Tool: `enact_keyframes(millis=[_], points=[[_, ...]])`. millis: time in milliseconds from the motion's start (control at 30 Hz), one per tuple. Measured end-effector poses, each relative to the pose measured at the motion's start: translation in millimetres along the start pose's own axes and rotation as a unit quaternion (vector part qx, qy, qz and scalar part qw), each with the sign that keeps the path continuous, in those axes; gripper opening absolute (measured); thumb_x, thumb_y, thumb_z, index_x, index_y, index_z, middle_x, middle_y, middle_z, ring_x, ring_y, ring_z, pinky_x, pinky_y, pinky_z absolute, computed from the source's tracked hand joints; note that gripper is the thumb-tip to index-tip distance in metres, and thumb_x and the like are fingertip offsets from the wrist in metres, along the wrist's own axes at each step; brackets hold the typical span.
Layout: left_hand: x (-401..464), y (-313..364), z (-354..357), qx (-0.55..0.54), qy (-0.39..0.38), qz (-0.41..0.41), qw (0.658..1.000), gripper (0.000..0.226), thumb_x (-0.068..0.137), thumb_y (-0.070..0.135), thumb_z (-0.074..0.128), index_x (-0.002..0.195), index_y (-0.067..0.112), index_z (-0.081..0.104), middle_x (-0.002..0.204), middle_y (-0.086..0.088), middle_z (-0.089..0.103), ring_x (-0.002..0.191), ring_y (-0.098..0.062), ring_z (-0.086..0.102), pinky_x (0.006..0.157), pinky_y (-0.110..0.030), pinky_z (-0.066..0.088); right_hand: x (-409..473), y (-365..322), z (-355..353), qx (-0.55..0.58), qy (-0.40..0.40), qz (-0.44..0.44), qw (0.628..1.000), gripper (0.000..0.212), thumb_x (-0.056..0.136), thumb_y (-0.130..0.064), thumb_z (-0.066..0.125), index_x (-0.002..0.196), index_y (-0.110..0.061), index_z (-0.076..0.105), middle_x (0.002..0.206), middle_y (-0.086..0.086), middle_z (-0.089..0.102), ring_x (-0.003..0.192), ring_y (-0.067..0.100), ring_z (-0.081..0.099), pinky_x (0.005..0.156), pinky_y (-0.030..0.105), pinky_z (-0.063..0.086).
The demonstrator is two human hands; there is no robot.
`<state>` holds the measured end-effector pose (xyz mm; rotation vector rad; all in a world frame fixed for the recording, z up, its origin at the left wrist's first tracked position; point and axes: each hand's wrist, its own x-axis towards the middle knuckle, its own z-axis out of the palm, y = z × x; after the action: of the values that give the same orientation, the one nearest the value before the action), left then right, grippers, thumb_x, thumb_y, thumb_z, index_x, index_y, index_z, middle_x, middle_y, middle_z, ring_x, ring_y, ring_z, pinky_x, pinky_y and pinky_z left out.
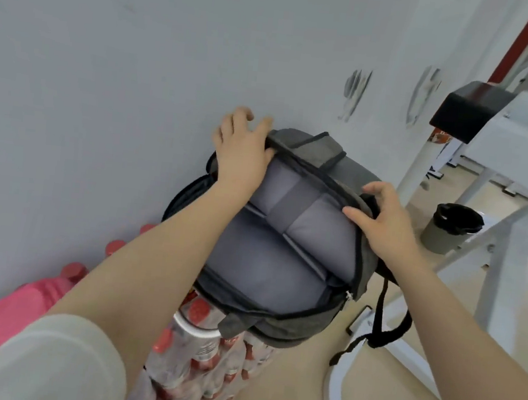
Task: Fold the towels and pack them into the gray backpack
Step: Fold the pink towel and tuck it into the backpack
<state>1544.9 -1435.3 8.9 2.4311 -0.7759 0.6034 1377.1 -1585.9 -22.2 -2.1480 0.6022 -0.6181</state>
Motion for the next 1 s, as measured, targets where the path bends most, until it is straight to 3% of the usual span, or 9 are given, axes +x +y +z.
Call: enact_keyframes(millis=[67, 133, 233, 367, 467, 600, 767, 867, 1000], points=[[-5.1, 8.0, 11.5, -0.012, -0.008, 0.018, 1.000, 0.037, 0.085, 0.014, 0.055, 0.122, 0.010, 0.051, 0.125, -0.017, 0.043, 0.114, -0.032, 0.041, 0.096, -0.041, 0.034, 7.8, 18.8, 5.5, -0.056, -0.029, 0.017, 0.998, 0.045, 0.082, -0.023, 0.067, 0.120, -0.018, 0.045, 0.116, -0.001, 0.053, 0.107, 0.014, 0.046, 0.087, 0.029, 0.037], [-15.6, 3.7, 22.5, -0.060, -0.096, 0.084, 0.990, 0.043, 0.088, 0.027, 0.056, 0.127, 0.009, 0.048, 0.135, -0.019, 0.038, 0.120, -0.033, 0.041, 0.102, -0.045, 0.035, 14.9, 33.0, 11.4, -0.125, -0.071, 0.011, 0.990, 0.056, 0.083, -0.027, 0.066, 0.132, -0.025, 0.039, 0.127, 0.008, 0.050, 0.118, 0.027, 0.045, 0.096, 0.041, 0.039], [-32.8, -19.2, 32.6, 0.015, -0.282, 0.156, 0.947, 0.092, 0.074, 0.076, 0.036, 0.148, 0.025, 0.013, 0.156, -0.011, -0.008, 0.143, -0.026, 0.006, 0.117, -0.038, 0.003, 23.3, 38.6, 18.7, -0.214, -0.125, -0.041, 0.968, 0.068, 0.088, -0.026, 0.059, 0.145, -0.029, 0.023, 0.151, 0.010, 0.027, 0.139, 0.031, 0.023, 0.113, 0.045, 0.023], [-30.7, -36.3, 48.8, 0.106, -0.379, 0.149, 0.907, 0.112, 0.053, 0.090, 0.013, 0.147, 0.030, 0.001, 0.156, -0.003, -0.014, 0.145, -0.021, -0.001, 0.118, -0.036, -0.001, 25.8, 19.3, 29.4, -0.320, -0.188, -0.217, 0.903, 0.060, 0.095, -0.011, 0.039, 0.147, -0.029, 0.016, 0.158, 0.002, 0.003, 0.146, 0.022, 0.000, 0.117, 0.040, 0.002], [-22.2, -36.5, 61.3, 0.126, -0.411, 0.154, 0.889, 0.099, 0.071, 0.082, 0.033, 0.147, 0.028, -0.002, 0.156, -0.005, -0.016, 0.145, -0.022, -0.002, 0.118, -0.036, -0.001, 23.7, -2.7, 35.3, -0.352, -0.260, -0.253, 0.863, 0.059, 0.092, -0.044, 0.011, 0.148, -0.025, 0.016, 0.158, -0.004, 0.004, 0.145, 0.013, -0.002, 0.115, 0.034, -0.007], [-18.0, -34.7, 67.1, 0.138, -0.432, 0.150, 0.879, 0.094, 0.080, 0.070, 0.039, 0.147, 0.024, -0.008, 0.154, -0.007, -0.020, 0.144, -0.024, -0.008, 0.117, -0.037, -0.004, 19.0, -12.4, 46.8, -0.418, -0.281, -0.299, 0.811, 0.097, 0.068, -0.063, -0.010, 0.148, -0.013, 0.013, 0.157, 0.003, 0.012, 0.145, 0.015, 0.004, 0.117, 0.033, -0.001], [-24.9, -37.5, 47.4, 0.038, -0.425, 0.135, 0.894, 0.071, 0.093, 0.047, 0.043, 0.148, 0.017, 0.008, 0.157, -0.004, -0.004, 0.145, -0.018, -0.003, 0.115, -0.031, -0.007, 13.9, -17.5, 45.0, -0.446, -0.307, -0.311, 0.781, 0.072, 0.093, -0.056, 0.027, 0.148, -0.015, 0.007, 0.157, 0.007, 0.009, 0.146, 0.019, 0.002, 0.117, 0.035, -0.002], [-41.4, -53.9, 15.8, -0.046, -0.345, 0.115, 0.930, 0.052, 0.097, 0.026, 0.042, 0.145, 0.012, 0.023, 0.155, -0.004, 0.014, 0.144, -0.016, 0.006, 0.111, -0.019, -0.002, 15.8, -22.5, 49.6, -0.458, -0.314, -0.324, 0.766, 0.073, 0.092, -0.057, 0.028, 0.149, -0.018, 0.002, 0.158, 0.009, 0.003, 0.145, 0.021, 0.003, 0.117, 0.036, 0.000], [-85.0, -71.9, -26.7, -0.080, -0.226, 0.052, 0.969, 0.050, 0.092, 0.028, 0.033, 0.139, 0.010, 0.037, 0.150, -0.005, 0.030, 0.136, -0.007, 0.012, 0.111, -0.018, 0.005, 19.1, -44.3, 84.9, -0.459, -0.320, -0.334, 0.758, 0.069, 0.096, -0.050, 0.027, 0.148, -0.018, -0.005, 0.157, 0.013, -0.009, 0.145, 0.029, -0.002, 0.117, 0.040, -0.002]])
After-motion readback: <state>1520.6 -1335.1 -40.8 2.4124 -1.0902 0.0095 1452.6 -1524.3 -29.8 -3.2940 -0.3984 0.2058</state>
